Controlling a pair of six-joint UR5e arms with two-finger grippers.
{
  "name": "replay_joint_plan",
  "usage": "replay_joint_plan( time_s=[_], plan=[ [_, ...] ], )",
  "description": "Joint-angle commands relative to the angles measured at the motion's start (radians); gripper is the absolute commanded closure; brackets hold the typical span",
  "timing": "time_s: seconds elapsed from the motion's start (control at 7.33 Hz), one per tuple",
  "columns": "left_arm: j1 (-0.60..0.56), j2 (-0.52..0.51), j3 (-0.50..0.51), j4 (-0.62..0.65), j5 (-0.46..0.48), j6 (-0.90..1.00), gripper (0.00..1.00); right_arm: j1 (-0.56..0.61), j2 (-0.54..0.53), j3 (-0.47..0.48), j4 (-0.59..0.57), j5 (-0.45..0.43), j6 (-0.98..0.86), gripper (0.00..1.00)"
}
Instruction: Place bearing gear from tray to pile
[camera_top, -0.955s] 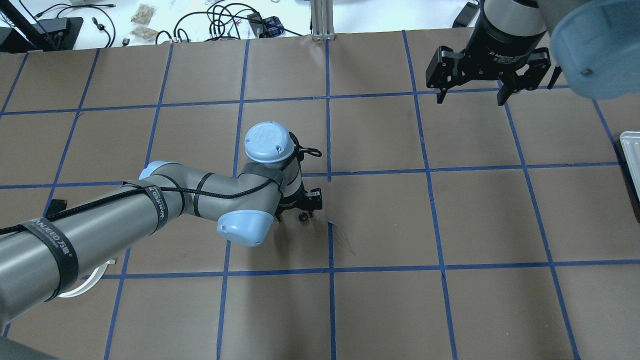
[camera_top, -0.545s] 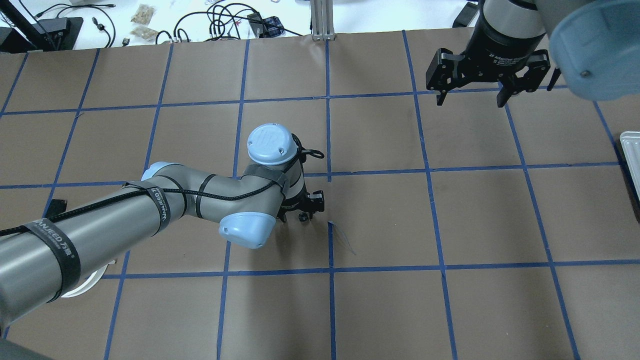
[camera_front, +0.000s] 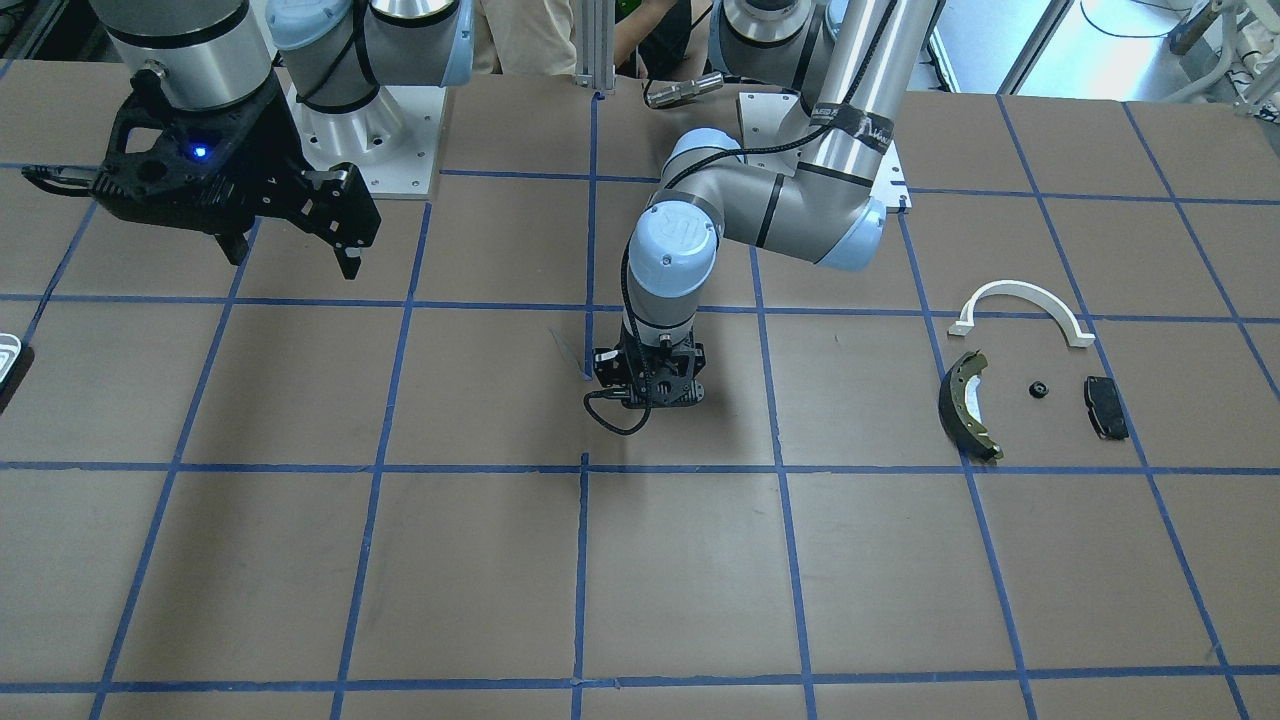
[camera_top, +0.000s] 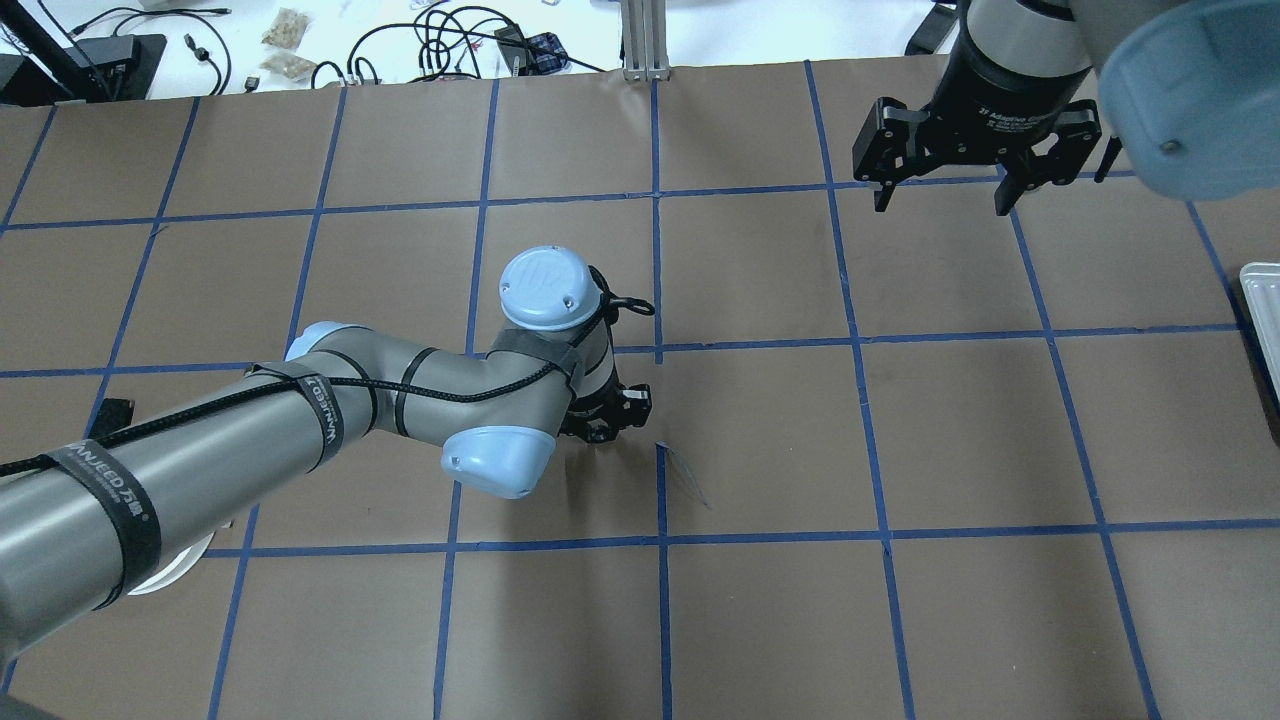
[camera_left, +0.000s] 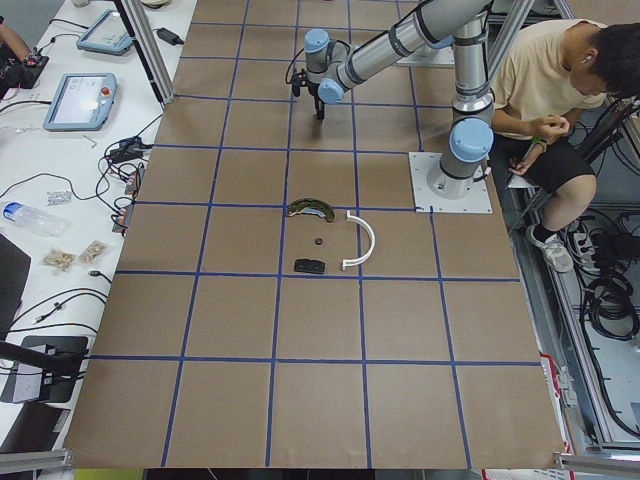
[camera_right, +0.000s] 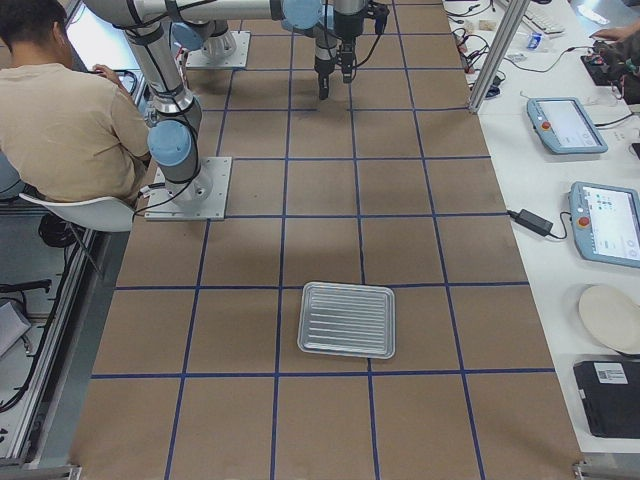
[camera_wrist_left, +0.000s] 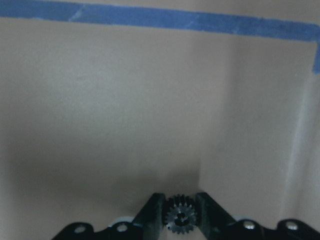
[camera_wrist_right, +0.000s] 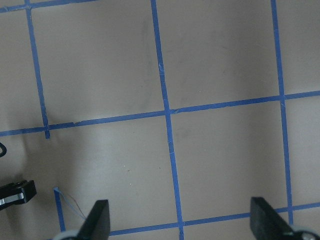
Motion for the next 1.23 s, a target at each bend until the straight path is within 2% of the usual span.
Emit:
replay_joint_plan(
  time_s=[0.0,0.27,0.55,0.95,1.09],
  plan=[
    [0.016,0.026,0.014,-0.012,0.003,0.018,1.00,0.000,0.000,0.000,-0.001,0.000,-0.001,0.00],
    [0.109,0.061,0.060,-0.143,-0.006,0.185,1.00,0.000,0.000,0.000,-0.001,0.000,-0.001,0.00],
    [0.260,0.116,0.039,-0.245,0.031,0.417,1.00,-0.002,0.000,0.000,-0.006,0.009,0.001,0.00],
    [0.573,0.167,0.025,-0.285,0.126,0.696,1.00,-0.002,0.000,0.000,-0.001,0.006,-0.003,0.00],
    [0.659,0.167,0.020,-0.285,0.128,0.804,1.00,-0.002,0.000,0.000,-0.001,0.005,-0.003,0.00]
  ],
)
